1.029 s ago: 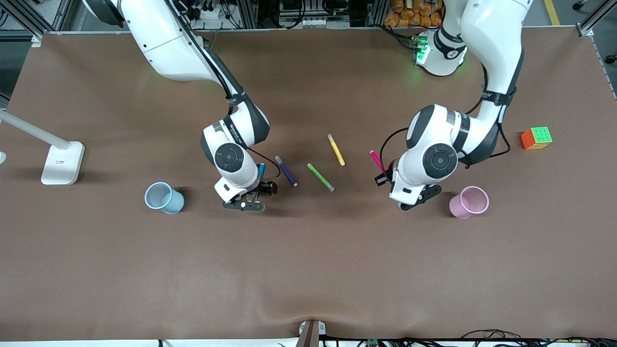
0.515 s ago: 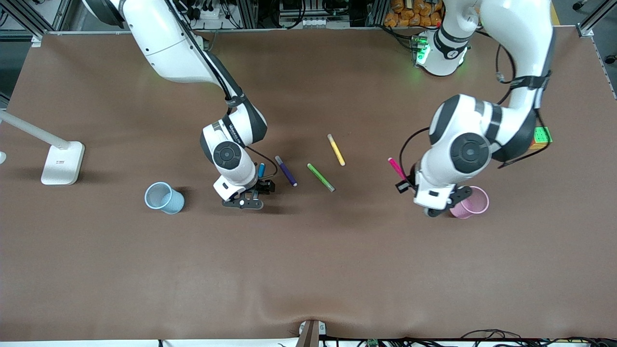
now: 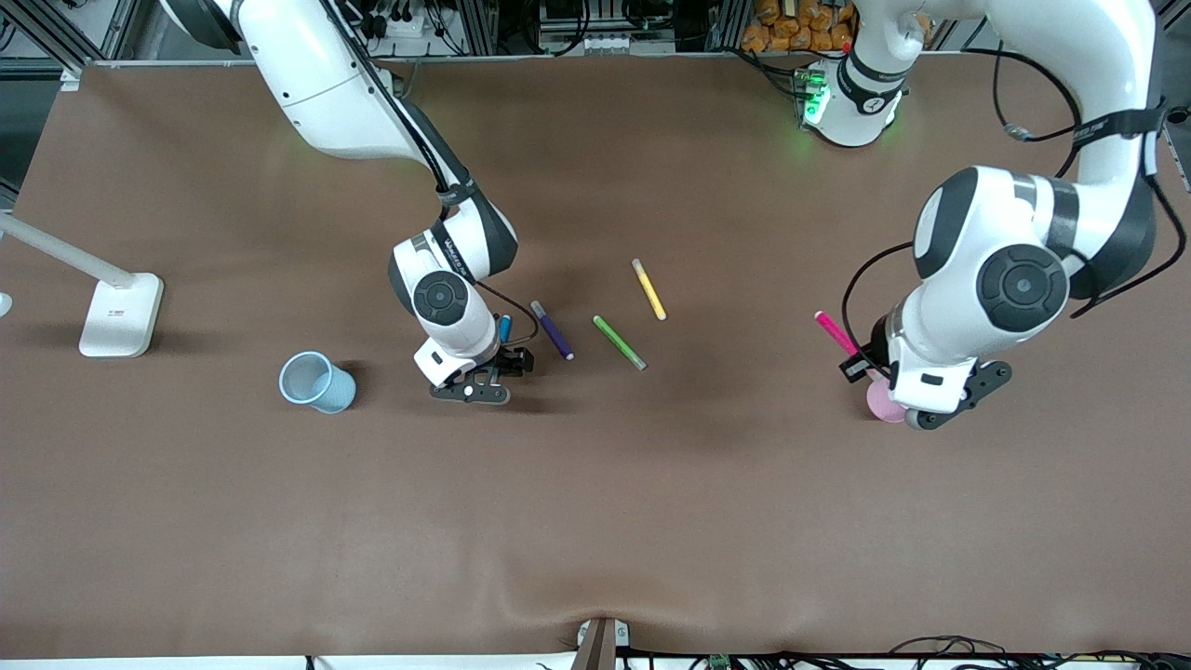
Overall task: Place pink and blue markers in matching cups
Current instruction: 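Carry the pink marker to the pink cup with the left gripper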
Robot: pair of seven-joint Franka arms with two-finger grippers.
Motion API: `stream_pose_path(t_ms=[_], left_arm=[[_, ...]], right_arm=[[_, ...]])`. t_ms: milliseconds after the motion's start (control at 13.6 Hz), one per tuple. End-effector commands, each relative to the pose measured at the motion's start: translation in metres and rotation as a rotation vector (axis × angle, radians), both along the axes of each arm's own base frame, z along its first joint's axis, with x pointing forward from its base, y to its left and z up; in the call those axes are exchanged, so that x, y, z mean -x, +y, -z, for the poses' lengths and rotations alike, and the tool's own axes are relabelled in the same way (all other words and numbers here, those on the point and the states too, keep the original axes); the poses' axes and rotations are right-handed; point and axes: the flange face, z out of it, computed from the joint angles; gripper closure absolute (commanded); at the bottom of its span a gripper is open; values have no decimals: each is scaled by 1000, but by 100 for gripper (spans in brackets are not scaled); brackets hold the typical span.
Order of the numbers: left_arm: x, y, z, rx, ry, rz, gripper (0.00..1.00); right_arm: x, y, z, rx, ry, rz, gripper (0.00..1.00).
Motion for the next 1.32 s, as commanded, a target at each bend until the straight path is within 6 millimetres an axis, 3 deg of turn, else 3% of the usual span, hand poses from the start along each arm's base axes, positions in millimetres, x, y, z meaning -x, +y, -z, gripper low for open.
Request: stream_pose_path(t_ms=[0,221,368,441,662,809,882,1029,1250], left_arm=[[3,11,-12,-24,7,4,100],[5,17,-29,-20,-12,-1,100],[9,35,-43,-33,-2,7,100],[10,40,-51,-29,-10,23,100],[3,78,-66,-19,-32,15,100],[2,88,-62,-22,-25,-5,100],[0,94,-57,-26,-18,-24,100],[-5,102,-42,-132,-17,-61,100],[-14,94,-16,-215,-38,-183,100]], right_arm=[[-1,3,-7,1,-11,10,0],[-1,3,-6,4,-11,6,0],[0,3,-6,6,-12,3,0],[-1,3,-6,6,-12,5,7],[-2,-1,-5,7,-9,11,60],[-4,-4,-5,7,-9,15,94],[-3,-4,-4,9,-7,9,100],[-2,-4,-4,9,-7,0,100],[-8,-6,-19,1,-27,-77,100]])
